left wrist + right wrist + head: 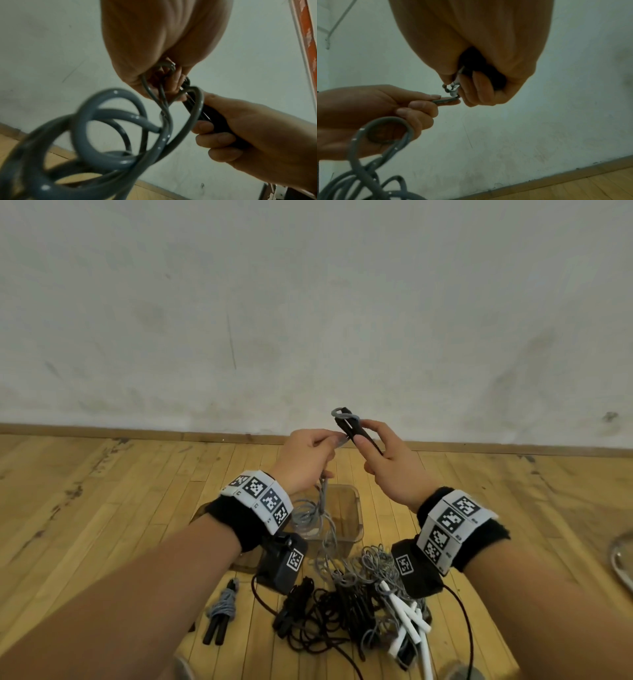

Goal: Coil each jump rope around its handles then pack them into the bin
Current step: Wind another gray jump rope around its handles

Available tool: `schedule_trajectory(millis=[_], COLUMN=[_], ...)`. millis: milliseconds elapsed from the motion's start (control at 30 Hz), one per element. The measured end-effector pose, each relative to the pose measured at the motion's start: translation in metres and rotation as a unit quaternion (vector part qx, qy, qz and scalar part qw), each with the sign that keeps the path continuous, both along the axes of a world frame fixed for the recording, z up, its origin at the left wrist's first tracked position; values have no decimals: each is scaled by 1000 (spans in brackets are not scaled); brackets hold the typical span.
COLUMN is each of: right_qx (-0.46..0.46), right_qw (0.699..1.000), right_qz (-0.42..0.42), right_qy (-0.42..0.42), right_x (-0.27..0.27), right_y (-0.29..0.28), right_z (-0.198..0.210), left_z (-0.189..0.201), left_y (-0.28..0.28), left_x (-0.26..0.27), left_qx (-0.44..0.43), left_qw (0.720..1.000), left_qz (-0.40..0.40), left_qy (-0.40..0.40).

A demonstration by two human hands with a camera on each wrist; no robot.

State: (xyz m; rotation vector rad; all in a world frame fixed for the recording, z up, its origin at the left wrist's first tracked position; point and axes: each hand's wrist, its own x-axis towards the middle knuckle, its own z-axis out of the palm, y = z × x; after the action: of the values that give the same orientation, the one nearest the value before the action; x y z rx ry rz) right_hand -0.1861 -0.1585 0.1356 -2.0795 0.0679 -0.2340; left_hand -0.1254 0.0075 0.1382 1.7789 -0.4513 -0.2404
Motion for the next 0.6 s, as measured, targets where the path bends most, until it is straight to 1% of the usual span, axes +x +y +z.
schedule_trajectory(millis=[133, 267, 367, 433, 533, 600], right_qx=[-65, -128, -216, -266, -292, -274], right_qw=[998, 992, 976, 964, 955, 961], right_qz=[-17, -10, -3, 5, 31, 29], right_qy=[-12, 9, -2, -17, -37, -39], right_x=[1, 0, -6, -9, -11, -11], right_y=[-1, 0, 7, 12, 15, 15], right_z=[-2, -2, 1, 2, -3, -6], left_z=[0, -1, 0, 1, -1, 0], left_y=[0, -3, -4, -4, -1, 0], left_x=[-2, -5, -5, -4, -3, -3], left_qx=[-12, -18, -58, -66, -64, -80], left_qw=[1000, 999, 996, 993, 989, 988], left_qz=[-3, 10, 28, 66, 112, 105], left_qy=[13, 31, 64, 71, 70, 77])
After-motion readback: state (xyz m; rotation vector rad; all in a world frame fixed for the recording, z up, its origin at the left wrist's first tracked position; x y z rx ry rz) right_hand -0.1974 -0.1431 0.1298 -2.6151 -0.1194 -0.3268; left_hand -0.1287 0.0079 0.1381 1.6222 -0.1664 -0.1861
